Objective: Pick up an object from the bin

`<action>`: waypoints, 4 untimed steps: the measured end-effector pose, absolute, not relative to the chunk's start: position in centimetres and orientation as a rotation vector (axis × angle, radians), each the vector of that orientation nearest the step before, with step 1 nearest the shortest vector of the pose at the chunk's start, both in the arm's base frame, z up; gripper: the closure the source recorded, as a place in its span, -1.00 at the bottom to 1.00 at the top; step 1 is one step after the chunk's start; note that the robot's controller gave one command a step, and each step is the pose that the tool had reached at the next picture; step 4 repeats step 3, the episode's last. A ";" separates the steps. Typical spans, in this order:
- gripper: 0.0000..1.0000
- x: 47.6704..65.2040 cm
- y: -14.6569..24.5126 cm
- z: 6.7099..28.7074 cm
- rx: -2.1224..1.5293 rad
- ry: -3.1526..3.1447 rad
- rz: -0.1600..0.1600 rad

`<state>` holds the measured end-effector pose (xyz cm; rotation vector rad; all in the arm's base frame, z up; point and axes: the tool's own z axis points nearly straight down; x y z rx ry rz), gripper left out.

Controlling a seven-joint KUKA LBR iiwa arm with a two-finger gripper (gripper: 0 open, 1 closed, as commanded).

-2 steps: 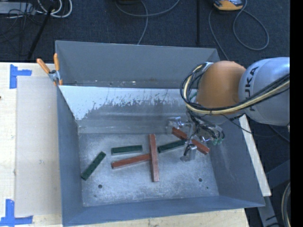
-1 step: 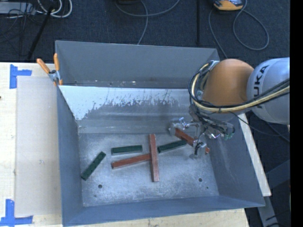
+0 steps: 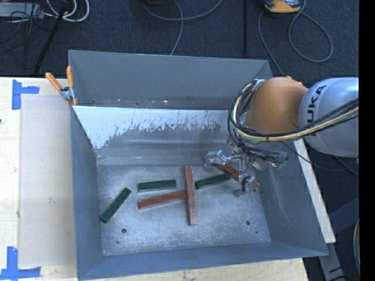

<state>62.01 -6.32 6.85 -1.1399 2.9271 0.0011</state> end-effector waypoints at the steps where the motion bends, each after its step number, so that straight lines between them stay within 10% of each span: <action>1: -1.00 62.0 -6.3 6.8 -1.134 2.929 0.003; 2: 1.00 62.0 -6.3 6.8 -1.130 2.930 0.003; 3: 1.00 62.3 -6.2 14.2 -1.122 2.926 -0.005; 4: 1.00 62.3 -6.2 14.2 -1.122 2.926 -0.005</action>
Offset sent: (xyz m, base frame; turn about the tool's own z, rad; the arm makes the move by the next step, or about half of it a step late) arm 0.0000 0.0000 0.0000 0.0000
